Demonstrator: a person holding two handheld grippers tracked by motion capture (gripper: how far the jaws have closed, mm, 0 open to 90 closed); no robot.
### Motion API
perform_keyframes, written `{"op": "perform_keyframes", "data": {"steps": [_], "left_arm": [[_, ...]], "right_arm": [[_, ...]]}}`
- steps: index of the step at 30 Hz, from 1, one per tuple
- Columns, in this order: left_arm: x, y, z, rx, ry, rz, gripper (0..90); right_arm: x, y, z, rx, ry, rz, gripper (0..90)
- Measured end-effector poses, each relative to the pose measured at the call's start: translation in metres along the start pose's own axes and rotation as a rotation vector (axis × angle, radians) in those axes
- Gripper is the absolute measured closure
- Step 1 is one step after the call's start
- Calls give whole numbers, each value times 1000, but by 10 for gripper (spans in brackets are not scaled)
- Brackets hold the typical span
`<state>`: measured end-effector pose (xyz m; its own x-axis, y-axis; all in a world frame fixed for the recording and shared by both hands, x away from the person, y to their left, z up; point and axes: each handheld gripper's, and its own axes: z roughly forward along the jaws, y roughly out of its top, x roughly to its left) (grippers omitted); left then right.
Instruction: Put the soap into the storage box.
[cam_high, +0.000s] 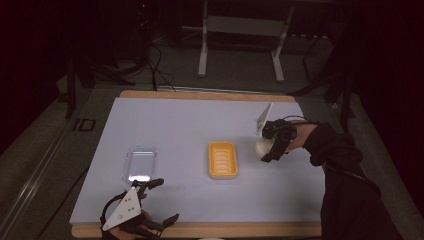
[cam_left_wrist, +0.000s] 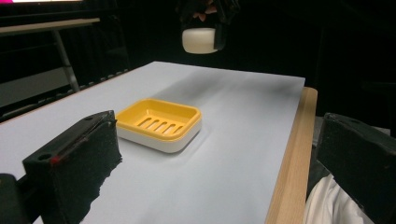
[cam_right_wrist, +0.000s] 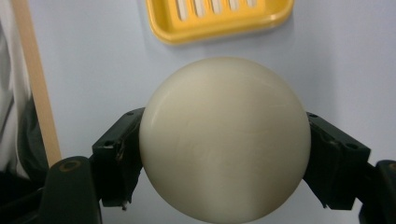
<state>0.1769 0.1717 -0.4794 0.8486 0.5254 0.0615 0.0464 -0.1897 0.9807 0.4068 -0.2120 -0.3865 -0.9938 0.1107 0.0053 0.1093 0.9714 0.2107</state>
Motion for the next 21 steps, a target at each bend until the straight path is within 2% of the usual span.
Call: {"op": "perform_keyframes", "data": {"steps": [9,11,14,21], "left_arm": [[0,0,0,7,-3,-1,1],[0,0,0,6,-4,-1,1],[0,0,0,11,-8,2,1],[0,-1,1,19,-12,4,1]], "right_arm": [[5,25,-5,-25,-4,-58,231],[7,34,-4,-30,-9,-91,231],[9,42,-1,-42,-9,-114,232],[11,55,8,-67,5,-137,232]]}}
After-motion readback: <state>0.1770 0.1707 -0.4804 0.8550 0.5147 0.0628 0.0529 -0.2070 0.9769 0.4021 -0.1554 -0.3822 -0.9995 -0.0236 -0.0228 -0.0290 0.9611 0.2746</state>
